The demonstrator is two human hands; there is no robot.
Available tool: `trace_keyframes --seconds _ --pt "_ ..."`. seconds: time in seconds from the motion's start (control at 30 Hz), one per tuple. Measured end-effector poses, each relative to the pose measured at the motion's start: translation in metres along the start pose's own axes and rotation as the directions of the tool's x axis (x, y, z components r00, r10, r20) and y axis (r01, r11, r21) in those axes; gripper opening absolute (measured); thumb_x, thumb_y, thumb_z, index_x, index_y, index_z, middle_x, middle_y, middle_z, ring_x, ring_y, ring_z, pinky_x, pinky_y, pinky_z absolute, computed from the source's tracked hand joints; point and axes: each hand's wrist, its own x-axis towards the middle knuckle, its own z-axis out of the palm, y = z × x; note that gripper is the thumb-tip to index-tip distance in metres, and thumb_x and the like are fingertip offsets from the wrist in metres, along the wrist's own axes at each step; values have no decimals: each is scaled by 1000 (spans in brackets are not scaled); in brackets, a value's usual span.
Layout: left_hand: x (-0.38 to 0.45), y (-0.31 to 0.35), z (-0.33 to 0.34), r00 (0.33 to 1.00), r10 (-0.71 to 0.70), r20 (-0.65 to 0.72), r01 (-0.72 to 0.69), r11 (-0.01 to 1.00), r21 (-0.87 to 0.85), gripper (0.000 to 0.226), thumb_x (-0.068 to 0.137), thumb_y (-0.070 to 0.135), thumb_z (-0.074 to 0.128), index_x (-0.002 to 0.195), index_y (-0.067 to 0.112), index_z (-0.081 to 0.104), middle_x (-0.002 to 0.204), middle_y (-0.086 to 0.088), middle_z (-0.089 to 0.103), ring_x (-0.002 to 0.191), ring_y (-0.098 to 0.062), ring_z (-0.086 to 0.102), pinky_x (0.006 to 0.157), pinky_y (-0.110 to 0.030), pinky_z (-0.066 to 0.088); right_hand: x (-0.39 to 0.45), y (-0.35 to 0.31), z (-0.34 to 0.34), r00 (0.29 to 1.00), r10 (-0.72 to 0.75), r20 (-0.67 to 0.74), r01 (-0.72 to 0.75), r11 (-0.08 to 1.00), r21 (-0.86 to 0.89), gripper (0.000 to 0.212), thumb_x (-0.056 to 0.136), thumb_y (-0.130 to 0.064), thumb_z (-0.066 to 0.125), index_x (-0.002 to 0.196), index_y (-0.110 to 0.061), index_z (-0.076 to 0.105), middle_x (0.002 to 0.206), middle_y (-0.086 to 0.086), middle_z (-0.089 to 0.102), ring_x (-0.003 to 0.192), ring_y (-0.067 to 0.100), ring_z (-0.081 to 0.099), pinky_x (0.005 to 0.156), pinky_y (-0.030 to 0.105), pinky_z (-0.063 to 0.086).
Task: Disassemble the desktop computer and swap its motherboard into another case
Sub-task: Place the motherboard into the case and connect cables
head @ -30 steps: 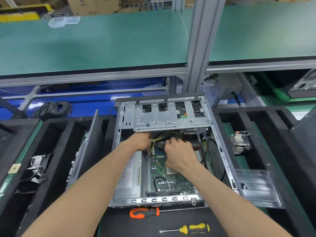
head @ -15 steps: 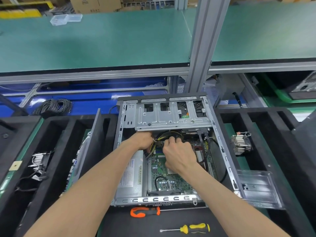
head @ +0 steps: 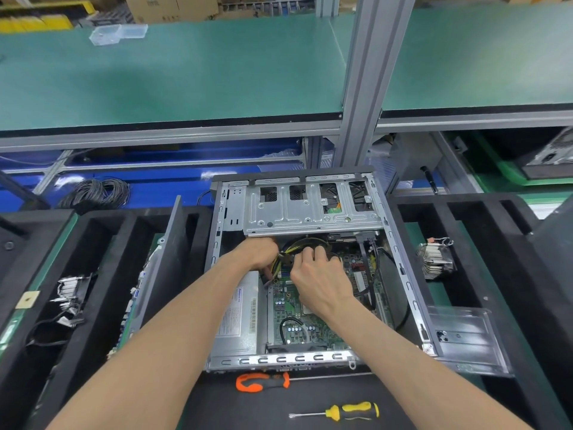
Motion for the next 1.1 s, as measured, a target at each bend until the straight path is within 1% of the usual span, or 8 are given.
trace_keyframes --seconds 0.13,0.3,0.4,0.5,0.63,0.7,0.9,1.1 --pt "0 -1 0 999 47 1 -47 997 55 19 97 5 53 103 -6 67 102 -11 74 98 -28 68 87 -37 53 -5 4 -1 997 36 66 -38 999 31 21 85 -4 52 104 -1 59 91 13 58 78 28 54 51 35 37" --pt "8 -2 1 998 29 -64 -40 984 -174 28 103 13 44 122 1 61 116 -20 69 80 -24 65 65 -30 57 -7 8 1 990 67 122 -75 995 62 30 83 -22 67 104 -3 59 94 11 61 79 27 59 53 34 37" --pt "9 -7 2 1000 12 10 -11 997 -70 27 103 17 45 95 3 67 83 -7 77 90 -20 68 70 -27 50 -5 6 2 990 79 117 -89 993 79 34 81 -26 69 104 -3 59 94 11 62 79 27 60 53 34 37" --pt "11 -8 0 998 50 27 -49 999 -12 31 104 20 39 82 13 60 68 -3 75 70 -7 67 58 -24 42 -4 6 2 991 82 110 -92 992 91 33 80 -27 69 103 -5 59 93 11 62 79 27 61 53 34 38" --pt "12 -4 2 999 37 -30 -43 973 -228 35 101 10 44 133 6 57 123 -23 65 107 -34 68 67 -34 60 -4 6 4 992 79 102 -88 992 90 34 79 -28 69 103 -5 59 94 11 63 78 27 62 53 34 38" --pt "11 -3 2 998 35 -42 -45 966 -255 38 101 10 45 139 4 52 129 -24 61 110 -36 66 75 -38 62 -4 7 5 992 78 98 -87 992 89 34 79 -28 68 103 -5 60 94 11 63 78 28 62 53 34 39" --pt "16 -8 2 995 86 59 -83 996 -43 26 107 28 38 94 12 54 84 -8 77 70 -4 64 57 -24 38 -3 7 7 993 75 94 -84 993 87 35 79 -28 70 103 -4 60 93 11 63 77 28 62 54 35 40" --pt "25 -14 5 994 90 62 -88 996 -31 31 106 30 42 115 3 53 76 -5 76 53 4 62 53 -22 36 -2 7 8 993 52 106 -60 995 74 33 80 -26 69 103 -4 60 92 11 63 74 26 61 51 33 39"
